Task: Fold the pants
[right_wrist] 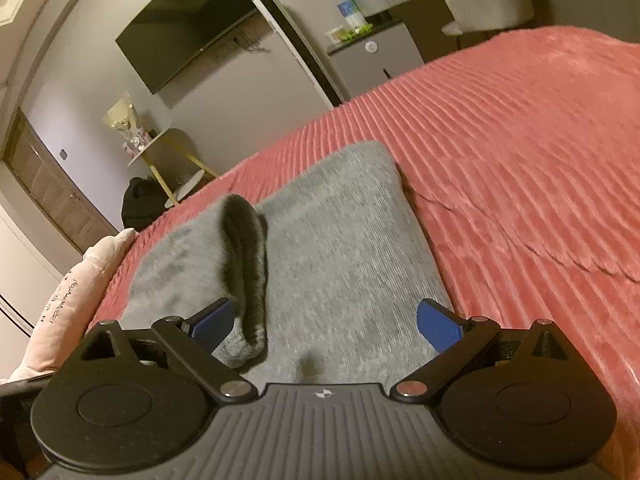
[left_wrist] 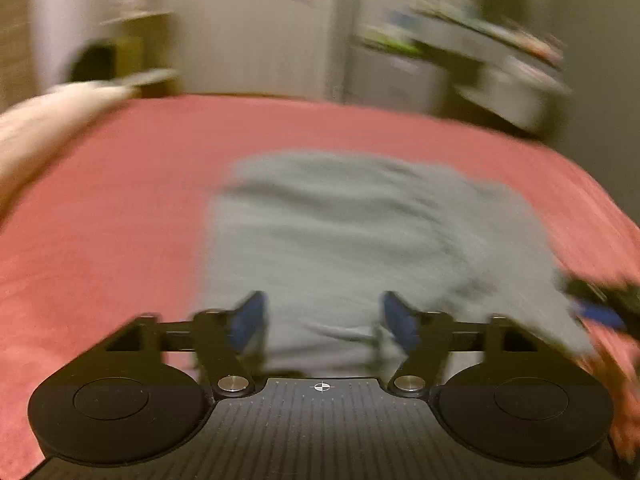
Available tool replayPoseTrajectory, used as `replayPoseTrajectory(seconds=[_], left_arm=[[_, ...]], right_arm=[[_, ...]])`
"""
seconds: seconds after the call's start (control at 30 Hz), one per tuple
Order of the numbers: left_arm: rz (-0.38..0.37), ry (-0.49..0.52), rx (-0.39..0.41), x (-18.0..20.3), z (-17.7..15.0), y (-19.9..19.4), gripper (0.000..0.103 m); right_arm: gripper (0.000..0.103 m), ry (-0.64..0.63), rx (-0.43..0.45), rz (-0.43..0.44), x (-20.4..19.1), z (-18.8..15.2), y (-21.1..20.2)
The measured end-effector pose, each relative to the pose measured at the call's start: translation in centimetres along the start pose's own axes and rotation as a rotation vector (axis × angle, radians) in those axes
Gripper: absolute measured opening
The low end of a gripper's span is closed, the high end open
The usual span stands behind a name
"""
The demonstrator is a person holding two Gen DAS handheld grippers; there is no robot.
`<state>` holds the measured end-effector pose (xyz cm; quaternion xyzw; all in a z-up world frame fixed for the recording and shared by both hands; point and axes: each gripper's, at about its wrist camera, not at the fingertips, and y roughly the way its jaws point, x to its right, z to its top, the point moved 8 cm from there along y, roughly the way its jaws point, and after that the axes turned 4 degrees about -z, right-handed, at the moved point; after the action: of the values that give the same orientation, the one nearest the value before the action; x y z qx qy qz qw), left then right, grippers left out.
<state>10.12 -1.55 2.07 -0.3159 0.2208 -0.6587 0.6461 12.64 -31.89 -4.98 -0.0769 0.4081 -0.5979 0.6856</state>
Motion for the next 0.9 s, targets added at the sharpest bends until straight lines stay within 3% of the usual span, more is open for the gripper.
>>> replayPoseTrajectory(seconds=[0.13,0.23,0.3,0.37,0.57,0.6,0.67,0.77,0.83,0.9], left_arm=[[0.198,-0.183,0.076,-7.3,0.8,-1.1,0.085],[0.305,-0.351,0.002,-10.7,-1.2,0.2,0.085],[0.286,-0.474,-0.088,-12.0,-2.4,1.6,0.084],[0.286,-0.540,-0.144,-12.8,-3.2,2.4,0.083],[0.310,-0.564,-0.218,-13.5,-4.4,3.1,0.083],[0.307,-0.565,-0.220,-13.8,-4.4,3.0,0.083],[0.296,-0.570,-0.220,-13.8,-4.5,2.9,0.083],[0.283,-0.585,-0.210,-14.0,-4.7,2.7,0.083],[0.275,-0.585,-0.214,-13.9,-4.8,2.9,0.083],[0.274,-0.580,-0.220,-13.9,-4.7,3.0,0.083]], right_arm=[[0.079,-0.005,0.038,0.053,-1.9,0.6,-0.7],[0.078,0.065,-0.009,0.159,-4.1,0.3,-0.1],[0.087,0.125,-0.084,0.195,-5.1,-0.8,1.6],[0.090,0.171,-0.144,0.173,-5.6,-1.8,3.8],[0.091,0.271,-0.160,0.141,-6.0,-2.1,7.0],[0.089,0.287,-0.159,0.138,-5.9,-2.1,7.2],[0.046,0.308,-0.168,0.136,-5.8,-2.1,7.7],[0.051,0.376,-0.191,0.170,-5.5,-2.4,8.1],[0.066,0.412,-0.228,0.198,-5.7,-2.7,8.9],[0.073,0.405,-0.236,0.197,-6.3,-2.5,9.3]])
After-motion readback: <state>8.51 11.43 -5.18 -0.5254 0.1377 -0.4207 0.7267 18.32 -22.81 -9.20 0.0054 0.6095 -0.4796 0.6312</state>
